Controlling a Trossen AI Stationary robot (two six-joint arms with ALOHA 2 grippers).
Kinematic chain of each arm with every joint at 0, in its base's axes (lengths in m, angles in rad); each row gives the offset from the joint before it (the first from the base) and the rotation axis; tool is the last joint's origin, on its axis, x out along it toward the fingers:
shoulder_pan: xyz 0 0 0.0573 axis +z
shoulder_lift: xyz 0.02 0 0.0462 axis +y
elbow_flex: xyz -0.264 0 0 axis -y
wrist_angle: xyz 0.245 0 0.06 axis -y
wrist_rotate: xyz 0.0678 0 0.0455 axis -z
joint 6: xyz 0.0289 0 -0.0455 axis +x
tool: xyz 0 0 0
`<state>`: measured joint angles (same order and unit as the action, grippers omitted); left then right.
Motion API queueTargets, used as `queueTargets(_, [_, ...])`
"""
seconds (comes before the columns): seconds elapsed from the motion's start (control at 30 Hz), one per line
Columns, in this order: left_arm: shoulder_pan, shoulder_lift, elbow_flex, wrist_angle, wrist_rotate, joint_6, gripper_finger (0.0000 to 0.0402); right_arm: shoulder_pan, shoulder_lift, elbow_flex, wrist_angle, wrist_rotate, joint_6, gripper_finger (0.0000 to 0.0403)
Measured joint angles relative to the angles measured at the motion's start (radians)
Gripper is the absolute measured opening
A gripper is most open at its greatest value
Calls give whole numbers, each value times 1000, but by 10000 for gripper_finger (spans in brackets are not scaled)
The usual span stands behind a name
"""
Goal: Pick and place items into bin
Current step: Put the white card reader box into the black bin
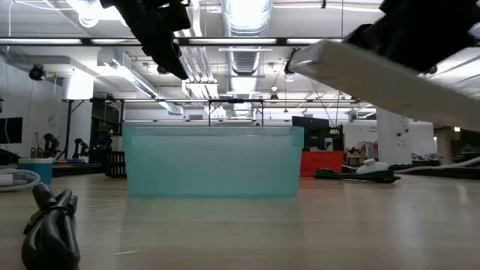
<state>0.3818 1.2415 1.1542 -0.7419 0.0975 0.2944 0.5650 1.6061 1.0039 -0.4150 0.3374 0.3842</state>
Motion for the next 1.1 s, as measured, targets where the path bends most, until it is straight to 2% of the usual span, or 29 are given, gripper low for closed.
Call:
queueTargets(0.1, [0, 0, 0, -11, 0, -10, 190, 0, -1, 0, -5, 105, 24, 9])
queueTargets(0.43, [0, 0, 0, -18, 0, -26, 190, 0, -5, -2, -31, 329, 81, 9])
queueTargets(0.63, [0, 0, 0, -17, 0, -26, 190, 0, -8, -2, -22, 577, 90, 9])
queueTargets(0.83, [0, 0, 0, -16, 0, -28, 190, 0, -8, -2, -24, 871, 136, 9])
queueTargets(0.93, [0, 3, 0, -5, 1, -68, 190, -1, -8, -2, -23, 996, 140, 9])
queueTargets(1.0, [0, 12, 0, 21, 5, -86, 190, -1, -7, -2, -23, 1055, 138, 8])
queueTargets(1.1, [-1, 32, 0, 52, 29, -105, 190, -3, -7, -2, -23, 1074, 132, 8])
